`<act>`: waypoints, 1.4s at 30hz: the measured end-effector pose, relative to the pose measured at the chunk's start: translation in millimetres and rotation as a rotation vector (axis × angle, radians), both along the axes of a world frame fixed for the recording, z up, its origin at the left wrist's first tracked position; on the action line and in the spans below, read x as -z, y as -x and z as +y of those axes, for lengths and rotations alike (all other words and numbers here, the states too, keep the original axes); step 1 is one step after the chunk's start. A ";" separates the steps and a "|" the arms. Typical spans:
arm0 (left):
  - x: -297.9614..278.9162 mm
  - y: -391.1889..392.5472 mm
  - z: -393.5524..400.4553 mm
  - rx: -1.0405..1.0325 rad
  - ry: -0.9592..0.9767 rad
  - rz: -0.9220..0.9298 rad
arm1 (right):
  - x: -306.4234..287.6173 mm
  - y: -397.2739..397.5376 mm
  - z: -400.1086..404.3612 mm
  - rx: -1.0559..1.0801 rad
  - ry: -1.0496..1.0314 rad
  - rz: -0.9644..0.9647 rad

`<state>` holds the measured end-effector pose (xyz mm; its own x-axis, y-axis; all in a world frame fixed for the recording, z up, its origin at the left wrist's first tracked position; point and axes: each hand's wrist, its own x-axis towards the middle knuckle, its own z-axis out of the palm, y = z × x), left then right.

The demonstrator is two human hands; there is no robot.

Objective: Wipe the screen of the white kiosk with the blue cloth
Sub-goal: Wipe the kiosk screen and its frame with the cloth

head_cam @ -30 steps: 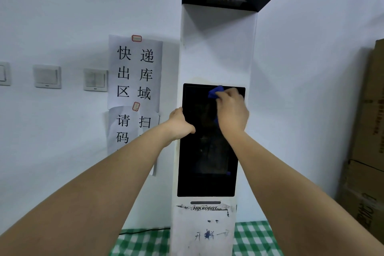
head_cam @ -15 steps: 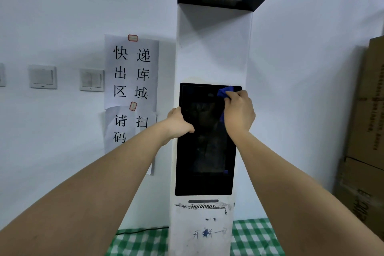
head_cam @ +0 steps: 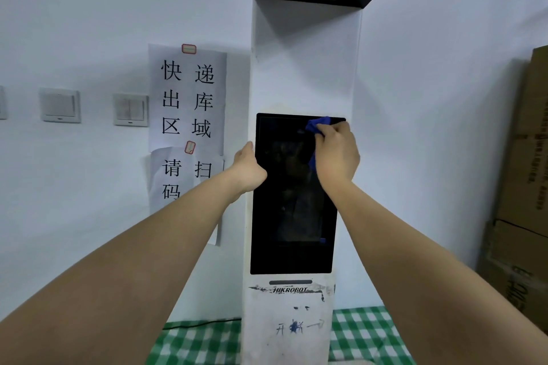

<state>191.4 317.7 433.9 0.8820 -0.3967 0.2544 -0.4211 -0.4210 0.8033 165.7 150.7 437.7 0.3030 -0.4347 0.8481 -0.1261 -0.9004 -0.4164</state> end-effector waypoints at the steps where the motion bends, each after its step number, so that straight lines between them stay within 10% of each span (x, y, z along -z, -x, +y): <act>1: -1.6 -0.4 -0.4 -0.017 0.012 -0.011 | 1.7 -1.7 2.1 -0.027 0.106 0.032; 4: -5.3 -0.7 -2.9 -0.025 0.032 -0.012 | 3.7 -1.8 -6.7 -0.034 0.372 0.132; 10: -0.8 1.4 -12.3 -0.029 0.019 0.029 | 2.0 -3.9 -18.6 0.069 -0.002 -0.041; 17: -4.1 4.4 -13.7 -0.050 -0.081 0.024 | 3.2 -8.6 3.1 -0.083 0.353 0.144; 23: -5.9 7.5 -8.4 -0.014 -0.102 0.035 | -5.0 -0.2 -9.2 0.002 -0.123 -0.073; 29: -7.6 7.3 -6.6 0.002 -0.125 0.043 | -7.0 -2.9 -0.8 -0.036 0.215 0.084; 34: -4.6 10.2 -8.8 0.007 -0.088 0.057 | -10.8 7.0 -28.3 0.021 -0.188 -0.077; 42: -4.3 10.1 -12.3 -0.004 -0.033 0.082 | -6.6 15.2 -32.4 0.037 0.277 0.132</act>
